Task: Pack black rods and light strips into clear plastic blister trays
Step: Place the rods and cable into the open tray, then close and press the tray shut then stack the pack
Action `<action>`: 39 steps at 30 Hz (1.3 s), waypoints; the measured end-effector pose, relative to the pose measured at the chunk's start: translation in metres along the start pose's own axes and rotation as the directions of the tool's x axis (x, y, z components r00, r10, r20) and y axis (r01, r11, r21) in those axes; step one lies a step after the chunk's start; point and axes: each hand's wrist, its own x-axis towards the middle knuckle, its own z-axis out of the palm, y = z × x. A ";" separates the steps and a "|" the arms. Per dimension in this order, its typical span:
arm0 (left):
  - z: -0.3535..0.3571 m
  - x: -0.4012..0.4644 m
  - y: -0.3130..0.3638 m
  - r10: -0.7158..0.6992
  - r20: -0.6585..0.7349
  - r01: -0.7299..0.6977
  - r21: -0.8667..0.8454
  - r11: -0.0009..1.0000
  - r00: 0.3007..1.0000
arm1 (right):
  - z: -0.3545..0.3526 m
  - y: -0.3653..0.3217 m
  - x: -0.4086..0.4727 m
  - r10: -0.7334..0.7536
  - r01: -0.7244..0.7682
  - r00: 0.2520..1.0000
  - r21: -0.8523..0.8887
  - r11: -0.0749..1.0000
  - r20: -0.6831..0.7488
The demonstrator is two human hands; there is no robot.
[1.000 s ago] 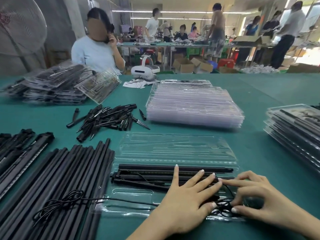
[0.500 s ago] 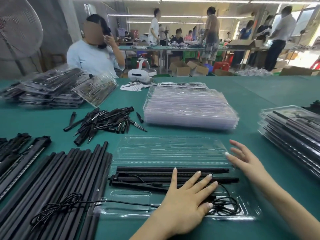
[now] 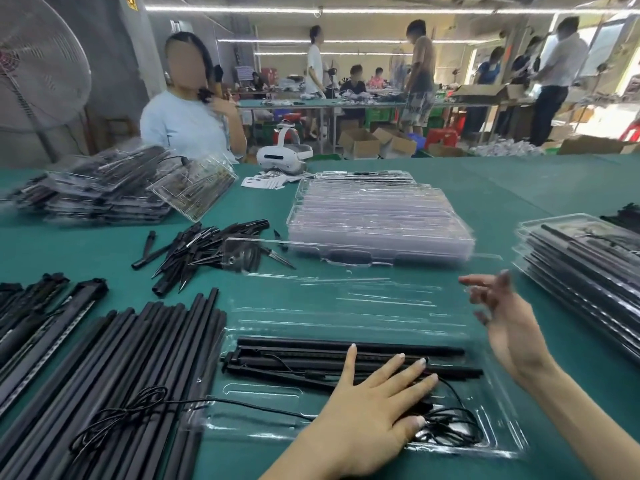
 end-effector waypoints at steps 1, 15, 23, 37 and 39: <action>0.000 0.000 0.000 -0.001 0.000 0.001 0.001 1.000 1.000 | -0.003 -0.003 -0.001 -0.027 0.026 0.999 0.040 0.999 0.022; 0.000 0.000 0.001 0.013 -0.028 -0.012 0.023 1.000 1.000 | 0.037 -0.064 -0.031 0.563 0.335 0.697 -0.896 0.291 0.444; 0.003 0.005 0.002 0.025 -0.045 -0.017 0.179 0.984 0.999 | 0.074 -0.032 -0.056 0.436 0.456 0.804 -0.890 -0.017 0.404; -0.001 -0.008 -0.004 0.117 0.014 -0.118 0.160 0.980 0.993 | 0.061 0.000 -0.059 0.481 0.422 0.744 -0.884 0.201 0.464; -0.001 -0.011 -0.004 0.112 0.001 -0.111 0.132 0.985 0.994 | 0.060 -0.001 -0.059 0.481 0.425 0.740 -0.881 0.207 0.470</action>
